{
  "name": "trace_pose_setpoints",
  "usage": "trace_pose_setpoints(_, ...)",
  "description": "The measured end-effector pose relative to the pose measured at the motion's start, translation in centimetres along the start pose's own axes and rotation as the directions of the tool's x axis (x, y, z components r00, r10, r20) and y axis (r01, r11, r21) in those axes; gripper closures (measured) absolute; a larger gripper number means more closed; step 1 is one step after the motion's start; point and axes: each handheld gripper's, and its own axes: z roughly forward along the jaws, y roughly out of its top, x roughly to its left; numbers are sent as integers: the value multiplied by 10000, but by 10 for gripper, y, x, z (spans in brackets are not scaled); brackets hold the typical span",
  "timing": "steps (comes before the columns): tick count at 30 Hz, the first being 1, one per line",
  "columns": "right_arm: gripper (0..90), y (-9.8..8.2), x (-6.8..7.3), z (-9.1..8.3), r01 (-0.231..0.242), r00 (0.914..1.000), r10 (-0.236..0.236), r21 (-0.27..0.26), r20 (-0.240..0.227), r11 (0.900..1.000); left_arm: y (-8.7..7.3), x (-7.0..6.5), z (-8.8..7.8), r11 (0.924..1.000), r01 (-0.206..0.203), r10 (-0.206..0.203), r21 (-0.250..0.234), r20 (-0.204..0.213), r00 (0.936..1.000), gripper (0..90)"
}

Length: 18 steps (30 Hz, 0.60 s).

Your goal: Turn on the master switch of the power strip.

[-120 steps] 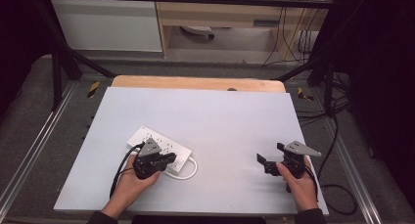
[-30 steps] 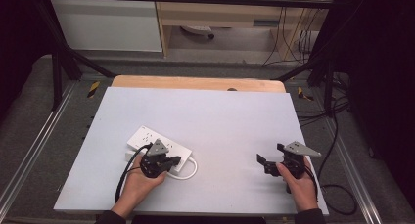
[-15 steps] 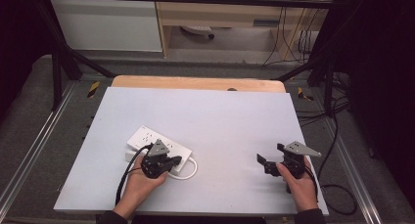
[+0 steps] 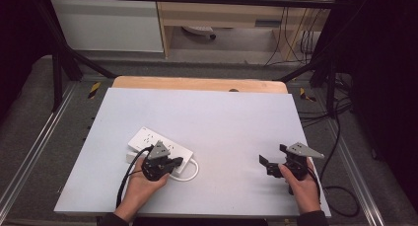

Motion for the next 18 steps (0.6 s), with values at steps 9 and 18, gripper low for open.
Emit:
trace_pose_setpoints(9,40,0,0,0,6,10000,-6,-68,-24,10000,1,0,-3,9991,27,-25,-432,42,10000,900)
trace_pose_setpoints(18,40,0,0,0,9,10000,-9,-37,-37,10000,2,1,-5,9980,46,-44,-634,30,10000,900)
